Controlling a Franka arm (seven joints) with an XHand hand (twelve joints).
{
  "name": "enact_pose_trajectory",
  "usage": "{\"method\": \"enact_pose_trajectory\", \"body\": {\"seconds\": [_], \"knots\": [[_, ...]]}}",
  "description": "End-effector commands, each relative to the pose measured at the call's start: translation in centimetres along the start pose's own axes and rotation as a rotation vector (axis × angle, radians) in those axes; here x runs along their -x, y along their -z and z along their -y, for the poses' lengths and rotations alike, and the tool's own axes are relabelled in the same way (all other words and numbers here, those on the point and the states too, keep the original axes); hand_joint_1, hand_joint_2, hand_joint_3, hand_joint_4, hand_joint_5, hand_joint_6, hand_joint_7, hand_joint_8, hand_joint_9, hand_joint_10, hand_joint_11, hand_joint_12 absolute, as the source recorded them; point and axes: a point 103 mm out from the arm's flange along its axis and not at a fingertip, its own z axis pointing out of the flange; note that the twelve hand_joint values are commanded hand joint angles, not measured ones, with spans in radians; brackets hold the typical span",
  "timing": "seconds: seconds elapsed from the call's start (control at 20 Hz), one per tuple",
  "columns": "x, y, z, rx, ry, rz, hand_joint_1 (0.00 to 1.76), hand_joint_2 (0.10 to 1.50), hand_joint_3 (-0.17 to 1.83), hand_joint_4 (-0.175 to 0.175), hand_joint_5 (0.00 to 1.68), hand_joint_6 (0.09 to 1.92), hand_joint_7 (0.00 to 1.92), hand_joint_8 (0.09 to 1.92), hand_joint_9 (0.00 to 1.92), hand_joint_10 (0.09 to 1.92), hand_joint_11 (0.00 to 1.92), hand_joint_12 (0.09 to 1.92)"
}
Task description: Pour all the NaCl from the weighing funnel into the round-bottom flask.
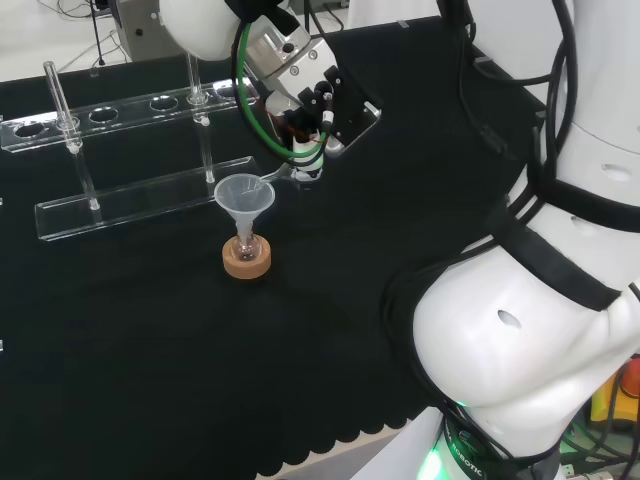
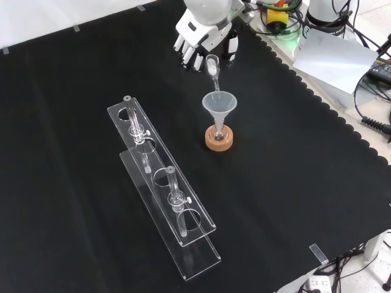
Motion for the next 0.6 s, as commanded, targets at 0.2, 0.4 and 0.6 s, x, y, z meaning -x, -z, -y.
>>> {"method": "enact_pose_trajectory", "body": {"seconds": [0.2, 0.4, 0.6], "knots": [[-0.45, 0.47, -0.29, -0.021, 0.0, 0.034, 1.1, 0.62, 0.85, 0.175, 1.14, 1.0, 0.63, 0.61, 0.9, 0.43, 0.61, 1.21], [-0.68, 0.71, -0.46, -0.032, -0.005, 0.059, 1.1, 0.62, 0.85, 0.175, 1.14, 1.0, 0.63, 0.61, 0.9, 0.43, 0.61, 1.21], [-1.1, 1.03, -0.45, -0.037, -0.01, 0.072, 1.1, 0.62, 0.85, 0.175, 1.14, 1.0, 0.63, 0.61, 0.9, 0.43, 0.61, 1.21]]}}
